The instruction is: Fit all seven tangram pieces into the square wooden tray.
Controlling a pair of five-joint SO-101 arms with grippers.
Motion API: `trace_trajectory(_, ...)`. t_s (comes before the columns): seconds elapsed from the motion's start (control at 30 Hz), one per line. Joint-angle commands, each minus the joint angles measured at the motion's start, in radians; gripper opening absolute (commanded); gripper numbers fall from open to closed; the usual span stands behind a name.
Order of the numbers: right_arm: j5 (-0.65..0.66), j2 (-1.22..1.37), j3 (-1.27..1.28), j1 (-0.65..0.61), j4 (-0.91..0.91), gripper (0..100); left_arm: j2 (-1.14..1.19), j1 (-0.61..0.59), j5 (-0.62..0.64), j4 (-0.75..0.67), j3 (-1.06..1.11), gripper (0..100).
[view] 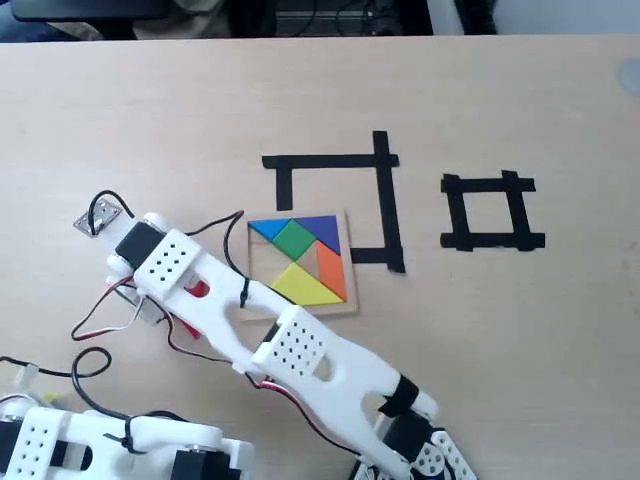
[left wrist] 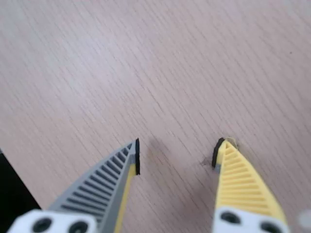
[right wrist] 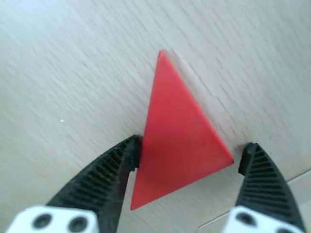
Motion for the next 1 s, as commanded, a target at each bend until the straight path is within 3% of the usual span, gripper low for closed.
trace_trajectory(0.0, -0.009, -0.002, -0.031, 0.012, 0.011, 33.9, 0.002, 0.010, 0.000, -0.012, 0.004, 26)
trace_trajectory(0.4, -0.060, -0.002, -0.031, 0.018, 0.032, 33.8, 0.002, 0.010, 0.000, -0.012, 0.004, 26)
trace_trajectory(0.53, -0.034, -0.001, -0.033, 0.018, 0.028, 26.1, 0.002, 0.010, 0.000, -0.012, 0.004, 26)
trace_trajectory(0.87, -0.032, -0.001, -0.033, 0.018, 0.018, 26.2, 0.002, 0.010, 0.000, -0.012, 0.004, 26)
trace_trajectory(0.97, -0.032, -0.001, -0.035, 0.021, 0.017, 22.2, 0.002, 0.010, 0.000, -0.012, 0.004, 26)
